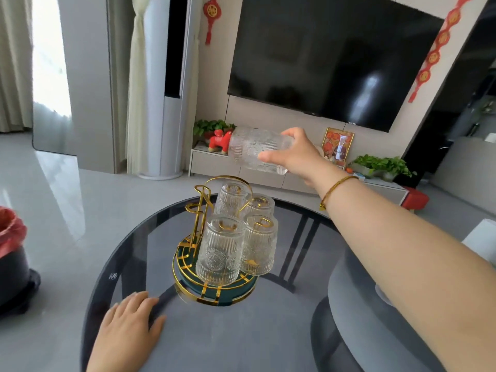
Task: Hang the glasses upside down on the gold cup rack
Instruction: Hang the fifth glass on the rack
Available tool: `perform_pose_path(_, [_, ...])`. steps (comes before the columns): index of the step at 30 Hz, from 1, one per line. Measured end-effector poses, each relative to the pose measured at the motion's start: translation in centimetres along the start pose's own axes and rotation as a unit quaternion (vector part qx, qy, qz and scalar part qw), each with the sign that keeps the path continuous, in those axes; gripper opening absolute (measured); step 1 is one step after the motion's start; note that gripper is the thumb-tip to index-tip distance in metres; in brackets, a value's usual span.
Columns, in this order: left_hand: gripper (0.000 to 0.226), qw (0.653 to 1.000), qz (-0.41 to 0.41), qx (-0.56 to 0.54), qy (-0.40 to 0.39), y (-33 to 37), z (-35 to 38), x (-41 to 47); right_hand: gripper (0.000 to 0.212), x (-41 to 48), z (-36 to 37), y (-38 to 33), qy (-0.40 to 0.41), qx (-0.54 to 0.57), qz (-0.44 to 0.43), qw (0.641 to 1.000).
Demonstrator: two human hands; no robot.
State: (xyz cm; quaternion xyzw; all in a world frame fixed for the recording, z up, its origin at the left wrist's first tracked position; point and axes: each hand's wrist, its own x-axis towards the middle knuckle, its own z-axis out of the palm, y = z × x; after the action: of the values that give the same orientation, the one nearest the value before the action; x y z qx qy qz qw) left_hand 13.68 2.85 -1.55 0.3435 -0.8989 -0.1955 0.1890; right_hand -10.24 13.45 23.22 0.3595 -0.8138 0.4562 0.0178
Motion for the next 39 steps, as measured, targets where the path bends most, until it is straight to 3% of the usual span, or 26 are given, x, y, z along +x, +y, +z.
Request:
perform_pose_path(2, [0.083, 1.0, 0.005, 0.02, -0.008, 0.1, 0.0, 0.0, 0.068, 1.2, 1.3, -1.3, -0.014, -0.031, -0.02, 0.999])
perform_pose_path(5, [0.055, 0.998, 0.015, 0.04, -0.049, 0.0, -0.2, 0.1, 0.071, 2.6, 3.3, -3.2, -0.051, -0.073, -0.04, 0.995])
perform_pose_path(7, [0.05, 0.996, 0.024, 0.056, -0.058, -0.2, -0.2, 0.0, 0.071, 3.5, 4.4, -4.3, -0.077, -0.092, -0.044, 0.992])
perform_pose_path(10, [0.073, 0.996, 0.051, 0.062, -0.039, -1.0, 0.3, 0.5, 0.072, 4.5, 6.1, -5.7, -0.127, -0.14, -0.053, 0.98])
perform_pose_path(13, [0.054, 0.996, 0.064, 0.062, -0.004, -1.2, 0.8, 0.7, 0.075, 5.2, 7.6, -6.9, -0.178, -0.223, -0.066, 0.956])
perform_pose_path(15, [0.081, 0.998, 0.049, 0.045, -0.019, -1.4, 1.3, 0.9, 0.077, 5.5, 8.5, -7.5, -0.201, -0.258, -0.06, 0.943])
perform_pose_path(17, [0.091, 0.999, 0.038, 0.029, 0.003, -1.4, 1.2, 1.1, 0.078, 5.7, 9.3, -7.8, -0.217, -0.284, -0.053, 0.932])
perform_pose_path(23, [0.092, 0.998, 0.054, 0.045, 0.009, -1.5, 1.5, 1.5, 0.078, 5.9, 12.7, -7.6, -0.262, -0.385, -0.046, 0.884])
perform_pose_path(33, [0.091, 0.997, 0.056, 0.036, 0.037, -1.8, 1.7, 1.7, 0.078, 5.2, 15.7, -5.0, -0.3, -0.422, -0.029, 0.855])
perform_pose_path(39, [0.083, 0.995, 0.052, 0.09, 0.0, -1.8, 1.9, 1.3, 0.078, 5.0, 16.7, -4.7, -0.322, -0.465, -0.028, 0.824])
